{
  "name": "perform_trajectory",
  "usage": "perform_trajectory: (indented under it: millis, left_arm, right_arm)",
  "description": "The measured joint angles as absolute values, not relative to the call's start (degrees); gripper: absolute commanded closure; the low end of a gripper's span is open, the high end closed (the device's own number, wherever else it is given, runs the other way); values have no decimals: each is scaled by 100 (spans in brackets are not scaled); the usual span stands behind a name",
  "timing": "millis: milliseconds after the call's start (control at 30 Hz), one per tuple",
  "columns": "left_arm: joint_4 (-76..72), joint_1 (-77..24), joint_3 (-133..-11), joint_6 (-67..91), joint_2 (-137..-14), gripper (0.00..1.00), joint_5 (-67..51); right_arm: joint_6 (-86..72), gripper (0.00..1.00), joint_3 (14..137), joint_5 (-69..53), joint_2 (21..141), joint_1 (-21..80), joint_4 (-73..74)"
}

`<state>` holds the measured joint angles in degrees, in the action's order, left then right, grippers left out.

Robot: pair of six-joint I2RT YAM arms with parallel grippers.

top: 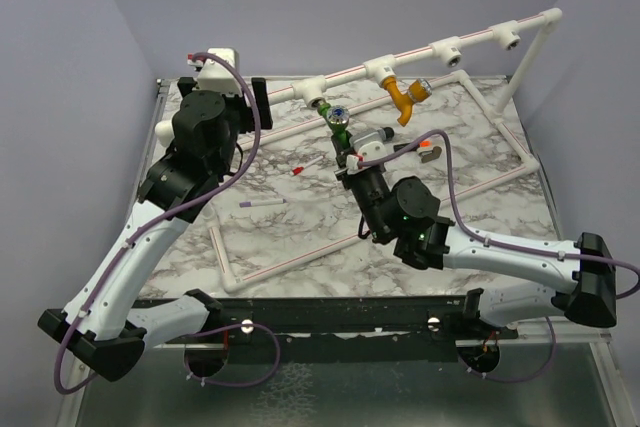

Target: Install the water faucets

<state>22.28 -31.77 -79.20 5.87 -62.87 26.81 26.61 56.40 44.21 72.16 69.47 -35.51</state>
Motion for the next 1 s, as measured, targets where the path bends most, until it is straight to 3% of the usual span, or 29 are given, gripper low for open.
perform_trajectory:
  millis: [1000]
  left_arm:
    - [2147,-3315,-7797,377,-6193,1,2799]
  right_arm:
    - [2665,100,5808,4552,7564,6995,-3800]
